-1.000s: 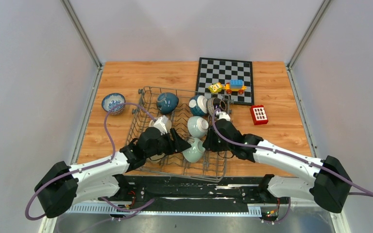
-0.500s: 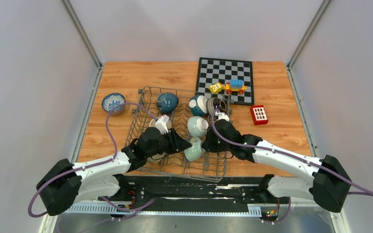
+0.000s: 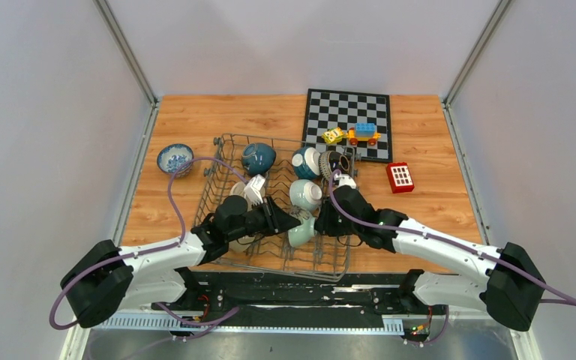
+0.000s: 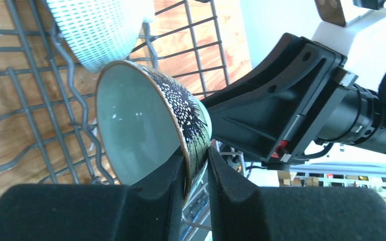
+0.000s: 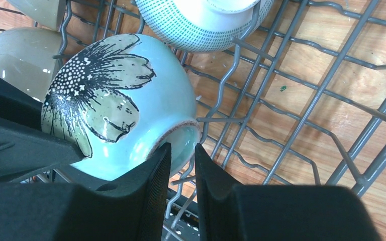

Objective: Unload the bowls from the dish rack
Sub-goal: Pick up the bowl from the dish rack.

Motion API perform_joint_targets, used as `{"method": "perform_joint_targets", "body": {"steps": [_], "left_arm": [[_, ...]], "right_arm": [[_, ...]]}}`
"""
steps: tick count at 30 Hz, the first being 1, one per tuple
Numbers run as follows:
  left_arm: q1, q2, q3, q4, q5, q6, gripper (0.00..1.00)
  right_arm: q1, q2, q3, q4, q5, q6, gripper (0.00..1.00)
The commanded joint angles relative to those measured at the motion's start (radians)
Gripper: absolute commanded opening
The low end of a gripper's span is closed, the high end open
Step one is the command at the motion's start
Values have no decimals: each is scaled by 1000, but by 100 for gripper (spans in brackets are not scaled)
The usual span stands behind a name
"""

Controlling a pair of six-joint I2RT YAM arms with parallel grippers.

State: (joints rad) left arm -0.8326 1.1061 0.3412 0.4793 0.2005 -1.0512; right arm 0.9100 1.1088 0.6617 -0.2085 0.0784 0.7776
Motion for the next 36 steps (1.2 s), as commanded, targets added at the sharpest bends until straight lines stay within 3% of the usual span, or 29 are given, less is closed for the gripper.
{"method": "perform_joint_targets", "body": {"steps": [1,7,12,19,28,36], "left_arm": [[-2,23,-5,72,36,4,20],[-2,31,-7,94,45,5,14],[-1,28,-8,103,49,11,0],[-2,16,-9,156,70,7,0],[-2,-18,15,158,86,17,0],[-2,-52,15,169,89,2,0]], "right_arm": [[7,-20,-17,0,7,5,27],[7,-38,-19,-4,14,6,27],[7,-54,-17,-10,21,5,27],[7,-96,3,-48,42,0,29],[6,-212,38,-126,111,-18,53],[4,-301,59,-164,144,-48,56]]}}
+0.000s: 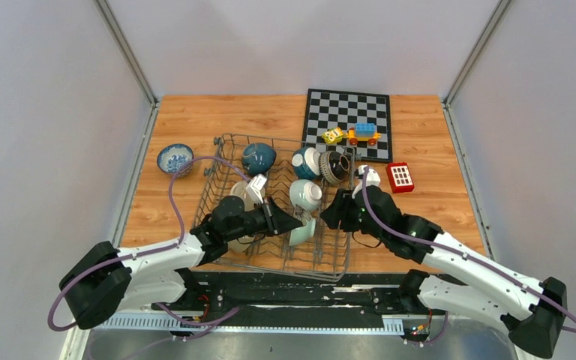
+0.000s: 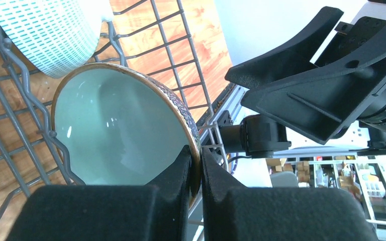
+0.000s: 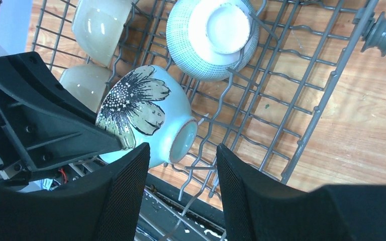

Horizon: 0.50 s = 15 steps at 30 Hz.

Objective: Unload the bowls from the dish rack
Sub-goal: Pick up the bowl from the dish rack.

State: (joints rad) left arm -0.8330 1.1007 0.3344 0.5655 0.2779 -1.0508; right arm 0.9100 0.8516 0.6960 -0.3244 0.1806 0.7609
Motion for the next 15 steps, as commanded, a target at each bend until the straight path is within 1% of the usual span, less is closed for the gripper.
{"method": "perform_joint_targets", "body": {"steps": [1,5,12,14,15], "left_arm": [[-2,-54,22,91,12,-1,0],[-2,-94,39,94,18,2,0],[-2,-128,118,59,93,58,0],[-1,-153,164,-24,109,132,0],[-3,-170,203,-98,114,179,0]], "right_arm": [[3,-58,25,-48,46,-39,56],[-4,-119,32,-40,41,-97,56],[-6,-205,52,-44,59,-245,60],[-9,-239,89,-68,76,-286,63],[-10,-252,119,-92,87,-305,63]]}}
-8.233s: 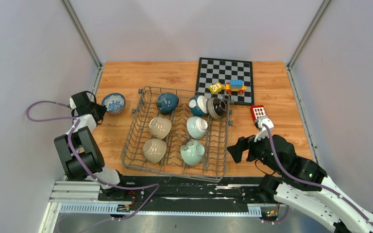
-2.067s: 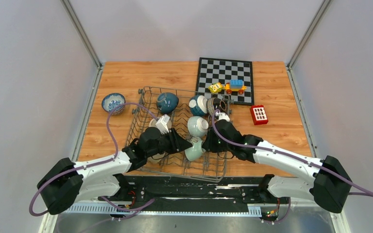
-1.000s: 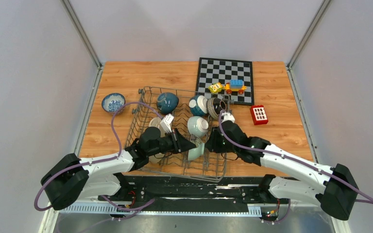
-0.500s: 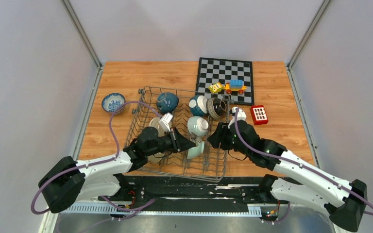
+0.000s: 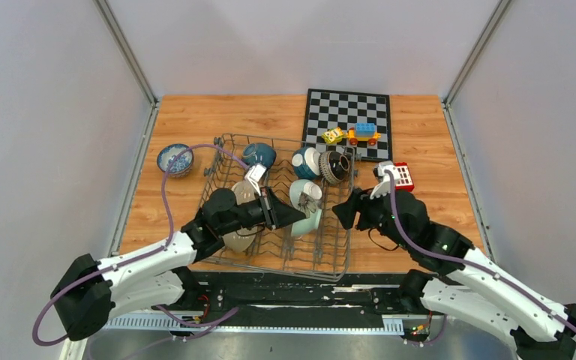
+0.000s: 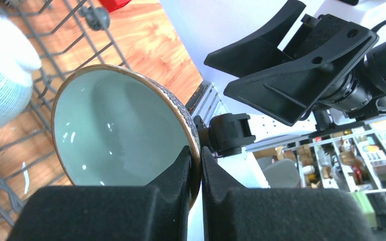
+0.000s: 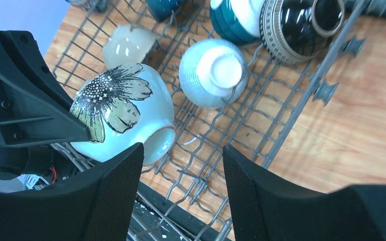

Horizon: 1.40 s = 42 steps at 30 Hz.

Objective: Unload the bowls from the dish rack
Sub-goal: Pick up the bowl from the dish rack, then place the bowl at the center of the board.

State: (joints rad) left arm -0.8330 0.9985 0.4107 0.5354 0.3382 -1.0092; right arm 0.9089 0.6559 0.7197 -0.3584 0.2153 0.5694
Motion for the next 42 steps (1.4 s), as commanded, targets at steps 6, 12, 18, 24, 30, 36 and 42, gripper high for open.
{"method": "perform_joint_targets", "body": {"steps": [6,12,18,24,30,36,42], "left_arm": [[-5,-151,382,-510,45,489,0],[-32,-159,635,-840,28,866,0],[-182,-151,770,-1030,-135,1260,0],[-452,-62,848,-1169,-406,1533,0],[-684,56,834,-1247,-708,1715,0],[-751,114,847,-1303,-761,1784,0],[-769,143,861,-1341,-747,1800,0]], "right_arm": [[-13,-31,342,-235,73,-222,66],[-13,92,659,-471,97,-325,66],[-13,225,856,-589,-75,-289,65],[-12,373,968,-675,-288,-296,62],[-9,449,995,-696,-298,-326,60],[13,475,961,-736,-263,-333,51],[64,476,916,-728,-252,-328,49]]}}
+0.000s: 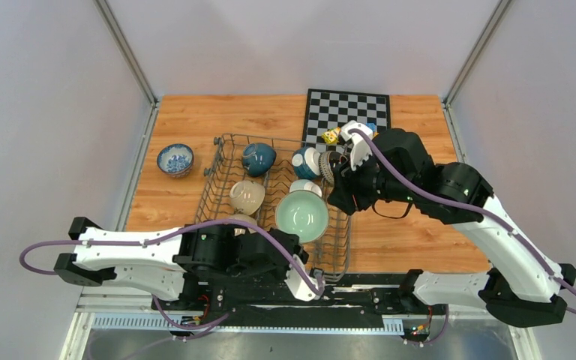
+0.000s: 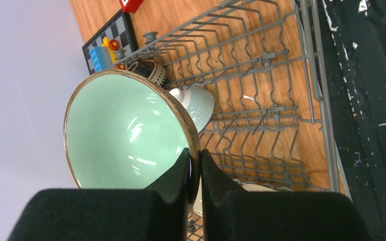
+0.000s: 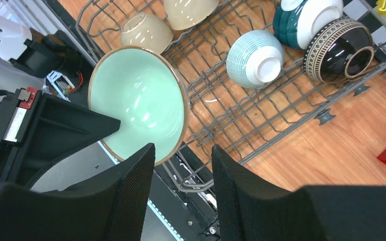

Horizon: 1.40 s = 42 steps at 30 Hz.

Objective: Unload the bowls from the dish rack
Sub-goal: Place the bowl at the center of the board.

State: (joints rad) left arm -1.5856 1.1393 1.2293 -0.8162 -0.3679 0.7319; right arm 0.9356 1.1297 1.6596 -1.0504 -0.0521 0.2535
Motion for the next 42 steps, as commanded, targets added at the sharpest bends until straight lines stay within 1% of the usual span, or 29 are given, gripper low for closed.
{"method": "perform_joint_targets", "body": {"steps": [1,5,11,13,19,27,39,40,42], "left_arm": [[-19,4,44,11,-34,62,0],[-28,23,64,2,3,57,0],[-36,20,72,17,51,44,0],[-36,20,70,14,59,44,0],[-38,20,70,8,75,46,0],[-39,16,66,5,71,37,0],[-39,11,48,35,65,29,0],[-39,10,46,37,64,28,0],[-39,6,43,45,63,19,0]], "right_arm": [[47,7,-27,-35,18,-11,49],[79,31,-28,-31,38,-17,49],[83,62,-56,-30,51,-28,50],[88,75,-62,-29,91,-32,48],[107,115,-56,-35,116,-45,44],[124,144,-59,-50,133,-54,36],[136,141,-99,-59,144,-55,23],[136,139,-103,-59,147,-53,22],[137,134,-106,-59,152,-50,14]]}}
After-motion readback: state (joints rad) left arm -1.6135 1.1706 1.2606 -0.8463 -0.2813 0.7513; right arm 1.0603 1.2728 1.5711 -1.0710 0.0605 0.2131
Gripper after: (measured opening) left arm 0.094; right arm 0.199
